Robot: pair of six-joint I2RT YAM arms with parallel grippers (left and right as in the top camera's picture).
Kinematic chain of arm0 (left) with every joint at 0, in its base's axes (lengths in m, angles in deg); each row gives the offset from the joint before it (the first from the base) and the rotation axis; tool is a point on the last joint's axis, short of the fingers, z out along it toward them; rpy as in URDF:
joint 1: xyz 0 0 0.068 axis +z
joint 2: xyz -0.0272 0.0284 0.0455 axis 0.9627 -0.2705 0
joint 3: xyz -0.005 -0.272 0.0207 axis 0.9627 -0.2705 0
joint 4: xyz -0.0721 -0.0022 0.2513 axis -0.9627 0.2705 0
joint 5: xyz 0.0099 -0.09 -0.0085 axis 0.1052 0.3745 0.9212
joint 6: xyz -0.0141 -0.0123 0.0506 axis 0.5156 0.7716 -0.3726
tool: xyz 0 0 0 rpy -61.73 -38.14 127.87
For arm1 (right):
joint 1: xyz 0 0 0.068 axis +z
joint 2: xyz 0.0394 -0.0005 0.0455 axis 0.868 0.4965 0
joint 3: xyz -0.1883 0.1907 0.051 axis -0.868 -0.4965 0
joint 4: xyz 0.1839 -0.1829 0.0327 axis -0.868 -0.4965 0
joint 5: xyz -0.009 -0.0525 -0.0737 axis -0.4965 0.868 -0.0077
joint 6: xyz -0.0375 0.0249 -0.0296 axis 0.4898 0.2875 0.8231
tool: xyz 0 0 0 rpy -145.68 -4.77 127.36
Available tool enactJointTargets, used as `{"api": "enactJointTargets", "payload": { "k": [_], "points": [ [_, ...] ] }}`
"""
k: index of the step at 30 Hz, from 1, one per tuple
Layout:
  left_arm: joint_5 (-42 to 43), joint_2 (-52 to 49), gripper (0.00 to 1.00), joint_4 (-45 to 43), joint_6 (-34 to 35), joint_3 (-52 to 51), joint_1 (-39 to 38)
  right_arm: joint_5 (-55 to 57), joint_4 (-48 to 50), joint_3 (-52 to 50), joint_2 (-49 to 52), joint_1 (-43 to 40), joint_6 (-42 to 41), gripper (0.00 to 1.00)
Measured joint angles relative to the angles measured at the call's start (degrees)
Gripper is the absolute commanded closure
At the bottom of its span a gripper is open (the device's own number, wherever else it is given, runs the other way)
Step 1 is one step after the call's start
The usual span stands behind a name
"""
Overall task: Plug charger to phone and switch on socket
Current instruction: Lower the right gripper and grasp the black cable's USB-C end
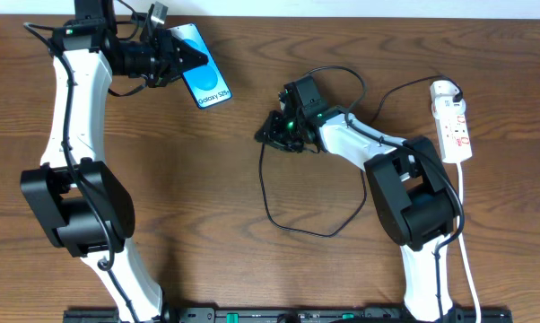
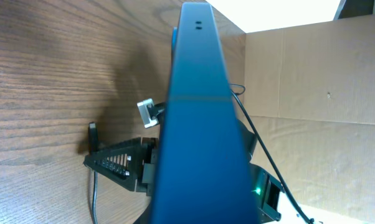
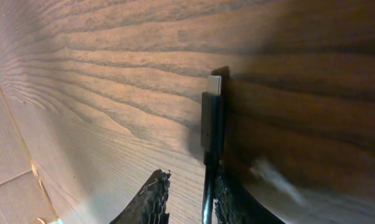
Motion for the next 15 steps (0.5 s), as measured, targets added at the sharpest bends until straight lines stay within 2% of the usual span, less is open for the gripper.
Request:
{"api": "enactJointTargets", "payload": {
  "k": [6, 9, 15],
  "points": [
    [0.09, 0.0, 0.93, -0.02, 0.0, 0.0, 0.0, -0.2, 1.49, 0.57, 0.85, 0.0, -0.68, 0.81],
    [0.11, 0.0, 0.92, 0.0, 0.0, 0.0, 0.0, 0.09, 1.79, 0.59, 1.11, -0.02, -0.94, 0.99],
    [0.11, 0.0, 0.93, 0.0, 0.0, 0.0, 0.0, 1.53, 2.58, 0.63, 1.53, -0.07, -0.42, 0.99]
  ]
}}
